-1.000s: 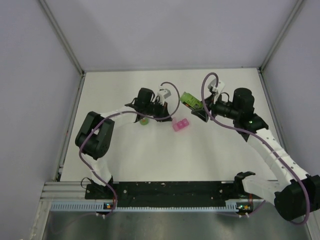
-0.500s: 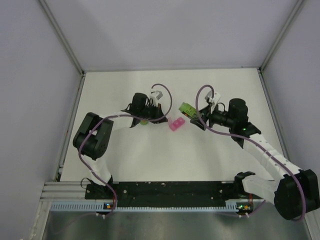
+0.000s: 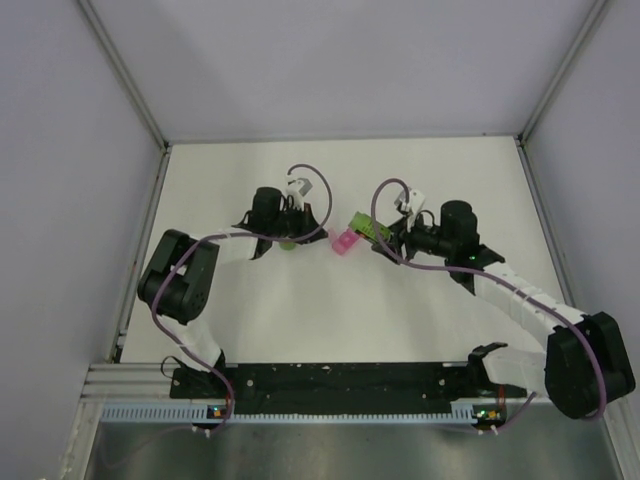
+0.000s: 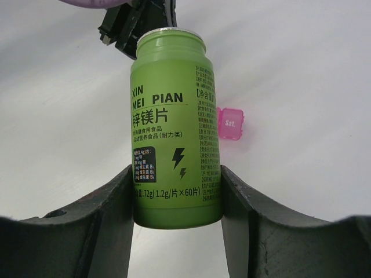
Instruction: Sort the pills into containers
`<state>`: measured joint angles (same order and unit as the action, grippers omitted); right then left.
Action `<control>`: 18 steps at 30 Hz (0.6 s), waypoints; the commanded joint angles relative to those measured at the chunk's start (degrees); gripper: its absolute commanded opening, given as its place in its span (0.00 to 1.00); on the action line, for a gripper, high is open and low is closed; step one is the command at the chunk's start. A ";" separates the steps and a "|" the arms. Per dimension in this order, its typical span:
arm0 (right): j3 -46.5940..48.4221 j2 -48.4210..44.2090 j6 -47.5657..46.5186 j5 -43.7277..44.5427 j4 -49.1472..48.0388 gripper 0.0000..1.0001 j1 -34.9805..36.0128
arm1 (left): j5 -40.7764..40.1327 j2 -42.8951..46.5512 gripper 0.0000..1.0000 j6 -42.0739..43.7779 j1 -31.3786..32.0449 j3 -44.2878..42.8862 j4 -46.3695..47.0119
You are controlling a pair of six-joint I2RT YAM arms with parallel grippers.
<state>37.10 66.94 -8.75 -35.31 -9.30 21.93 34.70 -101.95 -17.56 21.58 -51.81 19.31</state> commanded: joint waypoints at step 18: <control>0.25 9.88 -5.31 0.24 -7.31 0.00 3.20 | 0.11 2.55 0.00 -2.04 -1.55 1.45 3.19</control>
<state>36.99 76.27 -13.04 -34.13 -11.35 24.38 34.41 -101.36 -18.39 20.25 -50.24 20.10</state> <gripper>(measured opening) 0.519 0.011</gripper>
